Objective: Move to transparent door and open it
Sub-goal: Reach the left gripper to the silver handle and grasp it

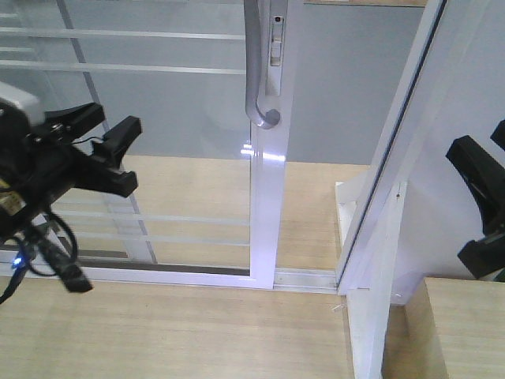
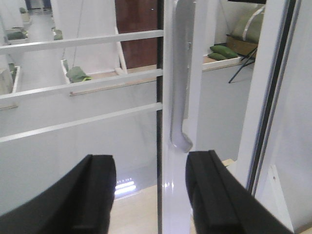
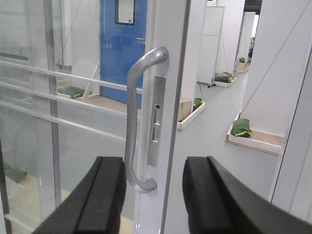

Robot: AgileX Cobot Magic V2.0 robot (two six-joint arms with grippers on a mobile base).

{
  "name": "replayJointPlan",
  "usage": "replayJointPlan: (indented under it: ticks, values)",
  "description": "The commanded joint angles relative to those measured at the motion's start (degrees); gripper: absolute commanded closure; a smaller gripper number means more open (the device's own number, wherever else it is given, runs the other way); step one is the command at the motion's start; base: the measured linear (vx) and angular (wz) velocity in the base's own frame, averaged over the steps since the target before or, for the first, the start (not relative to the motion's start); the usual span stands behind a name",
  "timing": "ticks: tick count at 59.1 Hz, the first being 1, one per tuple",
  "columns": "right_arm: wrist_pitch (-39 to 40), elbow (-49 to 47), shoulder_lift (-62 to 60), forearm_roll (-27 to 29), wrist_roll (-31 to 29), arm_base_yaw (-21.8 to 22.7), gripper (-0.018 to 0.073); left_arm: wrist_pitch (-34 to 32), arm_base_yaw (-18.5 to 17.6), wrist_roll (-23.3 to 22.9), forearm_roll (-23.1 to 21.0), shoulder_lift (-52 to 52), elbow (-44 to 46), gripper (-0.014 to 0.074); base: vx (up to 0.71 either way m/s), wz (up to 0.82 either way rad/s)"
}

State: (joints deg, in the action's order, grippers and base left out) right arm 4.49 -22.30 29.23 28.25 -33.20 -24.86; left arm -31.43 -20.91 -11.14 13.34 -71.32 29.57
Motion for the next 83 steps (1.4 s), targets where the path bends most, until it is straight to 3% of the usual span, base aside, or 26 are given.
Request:
replayJointPlan:
  ticks: [1, 18, 36, 63, 75, 83]
  values:
    - [0.8, -1.6, -0.4, -0.1, -1.6, 0.2, 0.0193, -6.8, -1.1, -0.6, -0.4, -5.6, 5.9, 0.0145, 0.0, 0.0]
    - [-1.3, -1.6, 2.5, 0.1, -1.3, 0.2, 0.019, -7.2, -4.9, -0.8, 2.2, -24.5, 25.1, 0.0125, 0.0, 0.0]
    - [-1.4, -1.6, 3.8, 0.1, -1.3, 0.2, 0.019, -6.6, -5.1, -1.0, 2.1, -36.9, 41.2, 0.0078, 0.0, 0.0]
    - [-2.4, -1.6, 3.8, 0.1, -1.3, 0.2, 0.019, -3.8, -5.5, -1.0, 2.1, -47.9, 58.4, 0.0078, 0.0, 0.0]
    - [-2.4, -1.6, 3.8, 0.1, -1.3, 0.2, 0.019, -3.0, -5.5, -3.0, 2.1, -51.4, 63.9, 0.0079, 0.0, 0.0]
    - [-2.5, -1.6, 3.8, 0.1, -1.3, 0.2, 0.019, -1.0, -5.5, -1.7, 2.1, -52.5, 65.8, 0.0091, 0.0, 0.0]
